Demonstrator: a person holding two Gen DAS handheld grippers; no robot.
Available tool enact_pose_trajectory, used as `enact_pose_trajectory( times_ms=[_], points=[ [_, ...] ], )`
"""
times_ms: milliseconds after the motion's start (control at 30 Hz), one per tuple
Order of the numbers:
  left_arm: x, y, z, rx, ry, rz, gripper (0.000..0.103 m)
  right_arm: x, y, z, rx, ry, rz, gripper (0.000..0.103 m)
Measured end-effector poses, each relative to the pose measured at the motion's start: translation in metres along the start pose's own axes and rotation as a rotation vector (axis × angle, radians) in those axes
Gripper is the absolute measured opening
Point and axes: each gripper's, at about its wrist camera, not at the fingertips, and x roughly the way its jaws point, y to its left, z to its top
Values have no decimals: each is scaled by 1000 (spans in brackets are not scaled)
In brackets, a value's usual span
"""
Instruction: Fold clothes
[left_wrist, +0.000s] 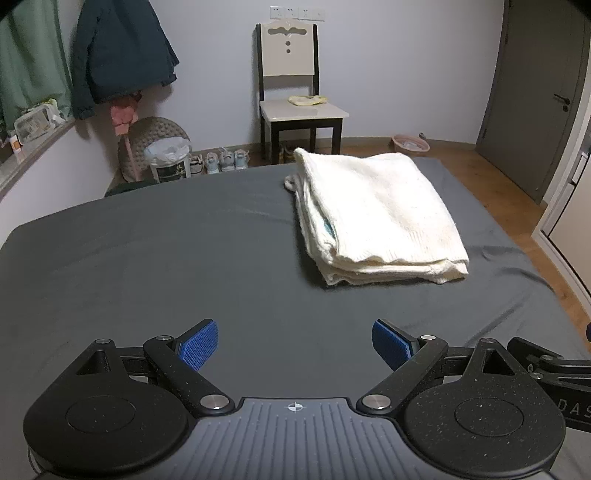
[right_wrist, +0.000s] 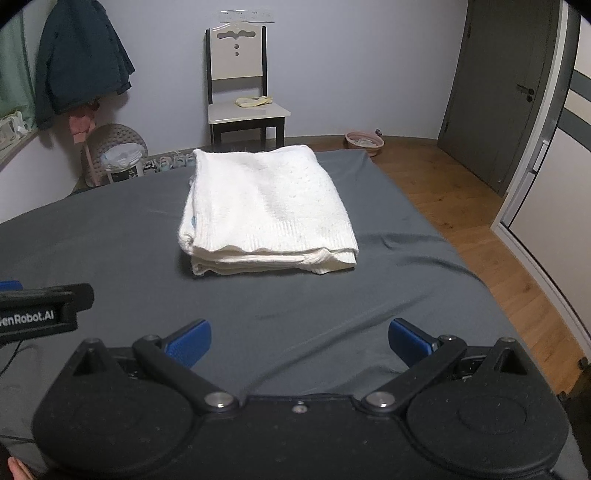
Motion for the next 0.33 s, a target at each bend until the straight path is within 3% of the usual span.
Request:
enact_pose_trajectory(
  times_ms=[333],
  points=[
    [-3,2,-2,8,-13,13,91,2,2,-1,-6,7,-4,103]
  ],
)
